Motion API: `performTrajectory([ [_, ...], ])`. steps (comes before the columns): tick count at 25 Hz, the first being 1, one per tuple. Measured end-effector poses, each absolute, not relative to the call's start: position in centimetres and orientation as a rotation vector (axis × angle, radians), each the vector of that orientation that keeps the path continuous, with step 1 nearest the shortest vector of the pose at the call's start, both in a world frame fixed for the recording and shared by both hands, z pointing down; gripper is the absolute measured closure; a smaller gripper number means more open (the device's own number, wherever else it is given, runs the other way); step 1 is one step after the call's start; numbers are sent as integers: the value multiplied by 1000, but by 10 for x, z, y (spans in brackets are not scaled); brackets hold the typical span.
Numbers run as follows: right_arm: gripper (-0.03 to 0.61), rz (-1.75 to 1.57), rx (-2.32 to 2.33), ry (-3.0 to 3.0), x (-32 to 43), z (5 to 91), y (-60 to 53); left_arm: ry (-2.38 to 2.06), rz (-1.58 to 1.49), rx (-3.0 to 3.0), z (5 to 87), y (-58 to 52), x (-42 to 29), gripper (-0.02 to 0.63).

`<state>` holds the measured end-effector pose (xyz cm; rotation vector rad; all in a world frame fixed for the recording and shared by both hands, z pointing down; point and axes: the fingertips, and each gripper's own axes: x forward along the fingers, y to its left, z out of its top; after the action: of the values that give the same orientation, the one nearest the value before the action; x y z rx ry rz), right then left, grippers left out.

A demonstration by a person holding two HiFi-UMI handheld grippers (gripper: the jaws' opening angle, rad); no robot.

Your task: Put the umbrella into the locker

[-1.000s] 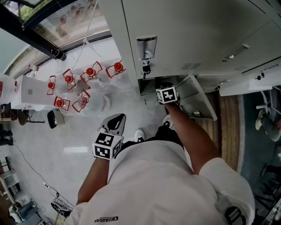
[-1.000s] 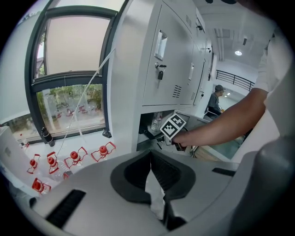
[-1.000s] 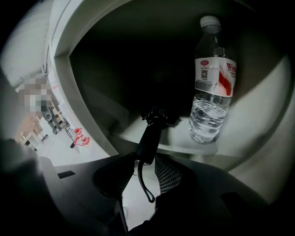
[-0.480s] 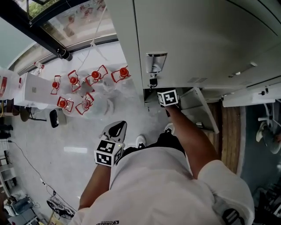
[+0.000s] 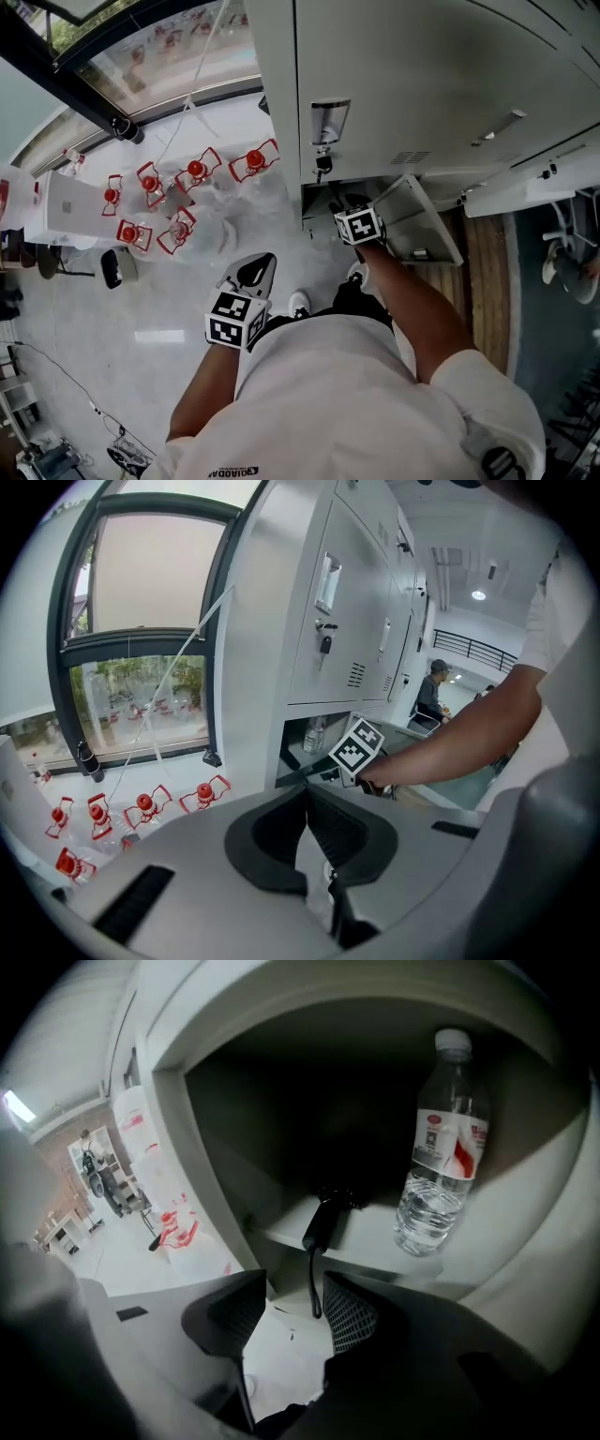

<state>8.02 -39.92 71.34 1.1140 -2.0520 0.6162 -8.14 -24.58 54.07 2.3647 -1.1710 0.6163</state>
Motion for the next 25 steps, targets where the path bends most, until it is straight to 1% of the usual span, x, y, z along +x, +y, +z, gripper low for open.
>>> performTrajectory([
  [3,372,614,1111,-2096,77,690,-362,-1126,606,2410,535,-238,-76,598],
  [5,393,645,1147,-2138,76,667,-336,-1098,603,2436,530,-231,-75,598],
  [7,442,695,1192,-2199,71,641,-312,-1076,600,2460,525,-222,-77,598],
  [9,511,732,1238,-2262,69,613,-291,-1045,586,2489,518,-215,-75,598],
  [10,522,753,1256,-2291,70,600,-281,-1027,577,2502,515,-210,-72,598],
  [14,535,799,1237,-2379,67,563,-245,-986,542,2550,501,-197,-63,598],
  [19,537,671,1133,-2432,65,531,-211,-1025,482,2582,480,-185,-53,598],
  [25,538,697,1018,-2524,75,503,-178,-1129,433,2556,466,-163,-31,598],
])
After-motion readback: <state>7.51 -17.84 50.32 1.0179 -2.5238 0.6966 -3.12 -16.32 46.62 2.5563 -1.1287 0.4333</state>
